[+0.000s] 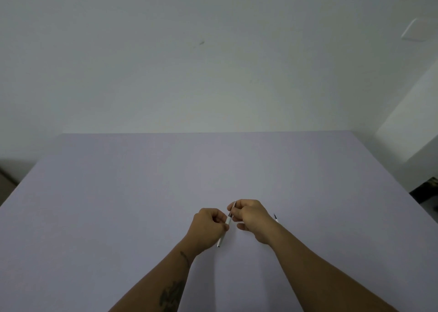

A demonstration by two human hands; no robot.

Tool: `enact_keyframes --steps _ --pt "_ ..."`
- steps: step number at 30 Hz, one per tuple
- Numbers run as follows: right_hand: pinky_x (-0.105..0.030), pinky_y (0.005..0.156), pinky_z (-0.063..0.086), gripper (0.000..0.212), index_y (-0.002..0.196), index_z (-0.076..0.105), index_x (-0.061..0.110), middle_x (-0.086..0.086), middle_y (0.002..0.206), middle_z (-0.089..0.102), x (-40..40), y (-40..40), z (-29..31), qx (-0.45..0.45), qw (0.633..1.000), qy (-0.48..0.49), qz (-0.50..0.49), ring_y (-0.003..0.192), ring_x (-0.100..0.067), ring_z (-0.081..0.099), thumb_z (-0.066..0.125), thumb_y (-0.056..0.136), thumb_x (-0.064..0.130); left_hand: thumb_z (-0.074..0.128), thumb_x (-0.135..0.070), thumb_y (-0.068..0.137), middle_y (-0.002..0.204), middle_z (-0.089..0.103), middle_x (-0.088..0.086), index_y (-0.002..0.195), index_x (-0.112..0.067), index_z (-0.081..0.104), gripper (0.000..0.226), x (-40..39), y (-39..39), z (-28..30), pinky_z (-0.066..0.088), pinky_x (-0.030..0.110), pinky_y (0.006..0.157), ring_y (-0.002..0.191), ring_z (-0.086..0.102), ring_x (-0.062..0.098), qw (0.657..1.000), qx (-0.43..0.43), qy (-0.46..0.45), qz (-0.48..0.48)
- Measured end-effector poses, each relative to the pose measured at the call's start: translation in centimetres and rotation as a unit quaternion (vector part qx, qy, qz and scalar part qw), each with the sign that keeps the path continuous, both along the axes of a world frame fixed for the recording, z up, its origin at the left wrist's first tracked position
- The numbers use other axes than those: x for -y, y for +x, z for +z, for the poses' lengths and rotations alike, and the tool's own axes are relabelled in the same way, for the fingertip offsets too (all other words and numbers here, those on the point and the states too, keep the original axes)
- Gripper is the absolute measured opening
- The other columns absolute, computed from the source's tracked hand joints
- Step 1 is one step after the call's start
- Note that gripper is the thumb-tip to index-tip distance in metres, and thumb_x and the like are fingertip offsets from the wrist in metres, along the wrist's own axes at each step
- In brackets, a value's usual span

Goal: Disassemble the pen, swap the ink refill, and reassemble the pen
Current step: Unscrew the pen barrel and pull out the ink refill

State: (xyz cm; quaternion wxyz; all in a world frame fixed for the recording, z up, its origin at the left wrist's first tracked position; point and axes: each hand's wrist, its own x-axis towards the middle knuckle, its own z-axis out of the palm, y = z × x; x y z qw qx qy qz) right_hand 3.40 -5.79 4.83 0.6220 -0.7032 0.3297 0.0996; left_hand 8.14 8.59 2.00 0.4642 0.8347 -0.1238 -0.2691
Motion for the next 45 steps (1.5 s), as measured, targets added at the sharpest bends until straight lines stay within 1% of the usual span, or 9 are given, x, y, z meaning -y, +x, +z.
enact_keyframes --steps 3,7,12,17,21,25,31,40,45 --pt "-0.027 0.07 0.053 0.025 0.091 0.075 0.019 -0.004 0.099 0.07 -0.35 0.1 0.1 -0.003 1.0 0.007 0.007 0.089 -0.016 0.064 0.053 0.096 0.006 0.068 -0.006 0.08 0.079 0.07 0.011 0.074 -0.018 0.071 0.013 -0.34 0.08 -0.15 0.06 0.041 0.074 0.068 0.062 0.02 1.0 -0.003 0.001 0.004" --pt "-0.028 0.068 0.052 0.011 0.102 0.07 0.017 -0.005 0.101 0.072 -0.56 -0.03 -0.16 -0.002 1.0 0.024 -0.012 0.085 -0.016 0.064 0.065 0.092 0.017 0.068 -0.007 0.082 0.079 0.07 0.011 0.076 -0.016 0.071 0.011 -0.51 0.16 -0.14 0.06 0.041 0.074 0.069 0.063 0.021 1.0 -0.001 0.0 0.004" --pt "-0.027 0.067 0.052 0.009 0.094 0.071 0.012 -0.005 0.094 0.07 -0.4 -0.12 -0.45 0.008 1.0 0.012 -0.024 0.081 -0.016 0.063 0.063 0.094 0.018 0.069 -0.007 0.08 0.079 0.07 0.012 0.077 -0.014 0.072 0.008 -0.42 0.2 -0.05 0.06 0.046 0.076 0.069 0.062 0.021 1.0 -0.013 -0.002 0.0" --pt "-0.025 0.065 0.052 0.025 0.09 0.073 0.02 -0.002 0.095 0.07 -0.22 -0.09 -0.17 -0.005 1.0 -0.008 -0.009 0.084 -0.014 0.064 0.052 0.097 0.008 0.069 -0.007 0.081 0.08 0.07 0.011 0.075 -0.016 0.071 0.011 -0.17 0.05 -0.02 0.061 0.044 0.077 0.071 0.063 0.022 1.0 -0.013 0.005 -0.006" --pt "-0.027 0.066 0.052 0.012 0.101 0.07 0.017 -0.004 0.097 0.072 0.07 -0.13 -0.26 -0.004 1.0 0.017 -0.02 0.084 -0.016 0.065 0.063 0.093 0.014 0.069 -0.006 0.081 0.076 0.069 0.008 0.074 -0.017 0.071 0.013 -0.09 0.21 0.29 0.061 0.044 0.076 0.07 0.063 0.022 1.0 -0.009 0.0 -0.004" --pt "-0.026 0.064 0.051 0.008 0.093 0.071 0.013 -0.004 0.093 0.072 0.25 0.12 -0.39 0.0 1.0 0.011 -0.022 0.08 -0.015 0.064 0.064 0.092 0.017 0.07 -0.007 0.08 0.075 0.069 0.007 0.073 -0.018 0.071 0.013 0.05 0.38 0.58 0.06 0.043 0.075 0.068 0.062 0.02 1.0 -0.013 0.001 -0.004" --pt "-0.025 0.064 0.052 0.025 0.089 0.074 0.018 -0.003 0.093 0.071 0.26 0.32 -0.19 -0.014 1.0 0.007 -0.009 0.082 -0.014 0.064 0.053 0.096 0.007 0.071 -0.007 0.079 0.074 0.069 0.006 0.072 -0.019 0.071 0.014 0.02 0.31 0.46 0.06 0.042 0.074 0.066 0.061 0.019 1.0 -0.016 0.007 0.0" --pt "-0.027 0.066 0.052 0.009 0.094 0.071 0.013 -0.004 0.093 0.071 -0.2 0.0 -0.62 0.0 1.0 0.021 -0.022 0.081 -0.016 0.064 0.064 0.093 0.018 0.071 -0.008 0.079 0.077 0.07 0.008 0.074 -0.017 0.071 0.01 -0.22 0.32 0.44 0.061 0.044 0.075 0.068 0.063 0.02 1.0 -0.006 0.005 -0.002" --pt "-0.026 0.065 0.053 0.023 0.09 0.073 0.018 -0.002 0.092 0.07 -0.37 0.02 -0.22 -0.006 1.0 0.012 -0.013 0.083 -0.015 0.064 0.054 0.097 0.008 0.071 -0.008 0.078 0.076 0.07 0.008 0.072 -0.018 0.071 0.012 -0.47 0.13 0.36 0.061 0.044 0.074 0.068 0.063 0.02 1.0 -0.004 0.004 0.001"
